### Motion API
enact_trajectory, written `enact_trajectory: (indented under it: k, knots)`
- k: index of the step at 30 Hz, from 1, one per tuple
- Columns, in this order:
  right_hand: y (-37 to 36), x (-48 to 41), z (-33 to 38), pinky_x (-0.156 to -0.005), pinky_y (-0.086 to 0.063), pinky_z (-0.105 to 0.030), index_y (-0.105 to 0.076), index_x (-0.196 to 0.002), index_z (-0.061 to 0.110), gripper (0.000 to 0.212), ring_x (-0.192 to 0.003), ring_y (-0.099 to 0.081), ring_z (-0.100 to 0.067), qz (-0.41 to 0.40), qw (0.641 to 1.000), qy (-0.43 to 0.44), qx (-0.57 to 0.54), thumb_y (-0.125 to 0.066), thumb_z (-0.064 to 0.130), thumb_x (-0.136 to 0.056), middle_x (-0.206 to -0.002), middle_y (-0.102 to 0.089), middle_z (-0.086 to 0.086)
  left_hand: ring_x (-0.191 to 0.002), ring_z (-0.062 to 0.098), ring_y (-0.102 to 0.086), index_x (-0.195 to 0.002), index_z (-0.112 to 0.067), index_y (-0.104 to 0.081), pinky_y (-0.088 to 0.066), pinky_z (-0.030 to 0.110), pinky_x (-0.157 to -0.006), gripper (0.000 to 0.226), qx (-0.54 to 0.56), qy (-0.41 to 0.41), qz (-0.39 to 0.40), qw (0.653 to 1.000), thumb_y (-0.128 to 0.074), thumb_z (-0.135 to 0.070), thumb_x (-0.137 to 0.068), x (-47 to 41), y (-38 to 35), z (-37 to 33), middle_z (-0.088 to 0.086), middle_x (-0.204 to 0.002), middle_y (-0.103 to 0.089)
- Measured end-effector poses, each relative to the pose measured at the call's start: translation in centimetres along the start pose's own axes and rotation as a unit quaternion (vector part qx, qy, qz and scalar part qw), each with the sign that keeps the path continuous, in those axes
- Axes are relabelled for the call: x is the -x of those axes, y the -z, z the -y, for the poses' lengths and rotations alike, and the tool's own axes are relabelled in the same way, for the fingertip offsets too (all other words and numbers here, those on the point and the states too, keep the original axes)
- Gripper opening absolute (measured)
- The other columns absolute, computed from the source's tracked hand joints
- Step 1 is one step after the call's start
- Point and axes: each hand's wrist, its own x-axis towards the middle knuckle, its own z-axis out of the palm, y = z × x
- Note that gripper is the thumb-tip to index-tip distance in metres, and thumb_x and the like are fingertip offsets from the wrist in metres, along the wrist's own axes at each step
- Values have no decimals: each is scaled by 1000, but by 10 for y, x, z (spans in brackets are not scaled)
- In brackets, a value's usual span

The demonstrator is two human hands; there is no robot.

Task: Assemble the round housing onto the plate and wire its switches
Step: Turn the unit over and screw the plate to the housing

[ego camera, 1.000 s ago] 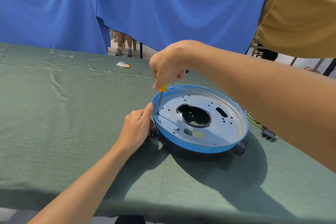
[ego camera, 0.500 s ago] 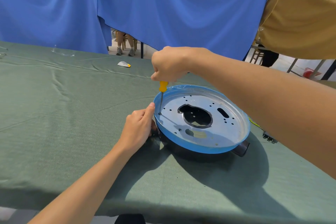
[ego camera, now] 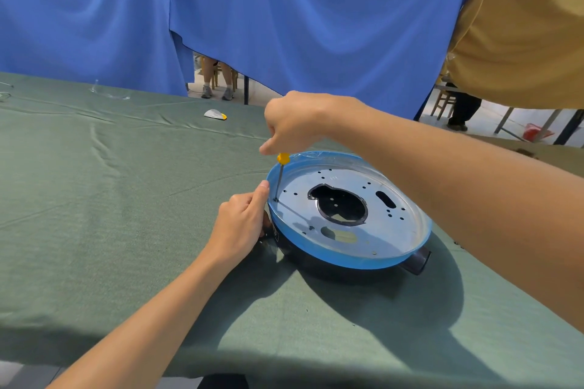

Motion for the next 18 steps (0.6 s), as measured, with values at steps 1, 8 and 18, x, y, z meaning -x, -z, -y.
enact_trajectory:
  k: [1,8,18]
  knots:
    - [3,1,0,-45,-36,-21,-53,-74,14,29,-51,-51,-17,18,1000,3,-5,-58,37,-91,-62,-54,1,-42,8,-48,-57,5,-53,-36,22,-46,71,-5,1,-2,1000,-40,-47,-103,0,0,1,-2,-43,-55]
    - [6,4,1,-58,-59,-29,-66,-78,6,13,-48,-65,-13,-29,999,37,-19,-66,17,-86,-54,-65,-2,-45,11,-49,-60,10,-55,-37,25,-47,75,-14,1,-3,1000,-39,-49,-103,0,0,2,14,-51,-59]
    - [3,12,-8,-36,-39,-13,-59,-104,15,21,-44,-57,-5,42,991,7,-128,-62,29,-89,-73,-61,1,-43,8,-48,-59,8,-55,-35,22,-45,74,-12,4,-8,1000,-40,-50,-103,0,0,0,0,-44,-54]
